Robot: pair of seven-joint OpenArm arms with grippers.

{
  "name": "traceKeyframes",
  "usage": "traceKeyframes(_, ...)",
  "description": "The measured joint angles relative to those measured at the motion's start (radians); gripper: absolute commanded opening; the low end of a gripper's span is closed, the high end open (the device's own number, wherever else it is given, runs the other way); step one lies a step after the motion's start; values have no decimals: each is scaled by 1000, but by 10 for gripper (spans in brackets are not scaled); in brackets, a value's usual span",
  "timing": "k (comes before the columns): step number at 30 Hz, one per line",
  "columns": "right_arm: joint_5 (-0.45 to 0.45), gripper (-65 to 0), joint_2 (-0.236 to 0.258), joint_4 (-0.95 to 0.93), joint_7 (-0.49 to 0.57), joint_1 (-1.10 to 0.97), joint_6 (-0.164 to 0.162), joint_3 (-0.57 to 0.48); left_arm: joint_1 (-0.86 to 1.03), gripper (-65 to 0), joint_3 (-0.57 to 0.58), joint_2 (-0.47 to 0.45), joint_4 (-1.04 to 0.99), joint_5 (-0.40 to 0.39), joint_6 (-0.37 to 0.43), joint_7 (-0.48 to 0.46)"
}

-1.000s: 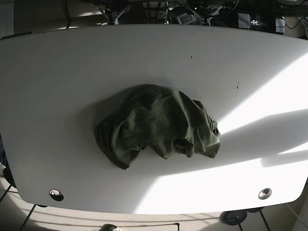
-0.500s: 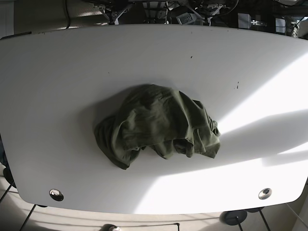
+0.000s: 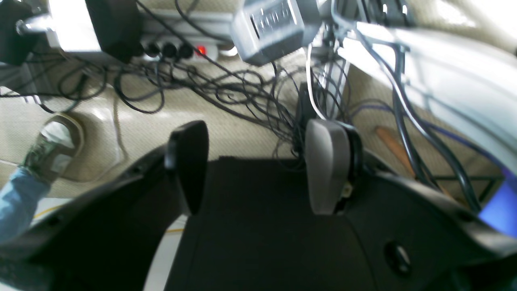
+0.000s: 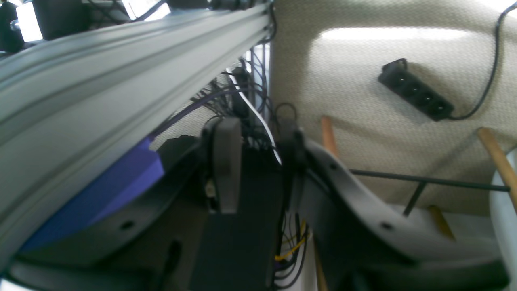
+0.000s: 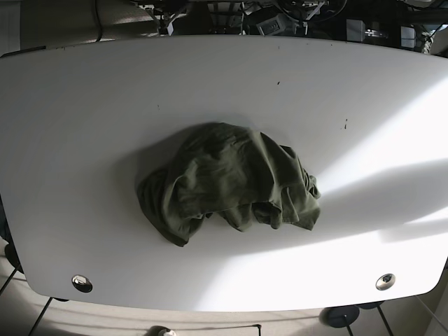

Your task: Fold the T-shirt properly

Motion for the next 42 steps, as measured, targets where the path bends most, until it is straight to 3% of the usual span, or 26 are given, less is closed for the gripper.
traceKeyframes(7, 1, -490, -1, 21, 78, -68, 0, 2, 72, -296, 0, 0, 8, 0, 0, -167)
traceKeyframes(12, 6, -490, -3, 237, 77, -210, 0, 3, 183, -296, 0, 3, 76, 0, 0, -259)
traceKeyframes(21, 6, -491, -9, 567, 75, -439, 7, 2, 541, -296, 0, 33, 658, 0, -2, -256)
traceKeyframes(31, 16, -491, -64, 1031, 67, -765, 8, -65, 945, -296, 2, 44, 1278, 0, -9, -251)
traceKeyframes(35, 163, -491, -62, 1194, 67, -885, 14, -90, 1086, -294, 6, 38, 1526, -152, -8, -251)
traceKeyframes(42, 182, -491, -67, 1514, 30, -1036, 9, -87, 1109, -294, 2, 34, 1791, -178, -8, -251)
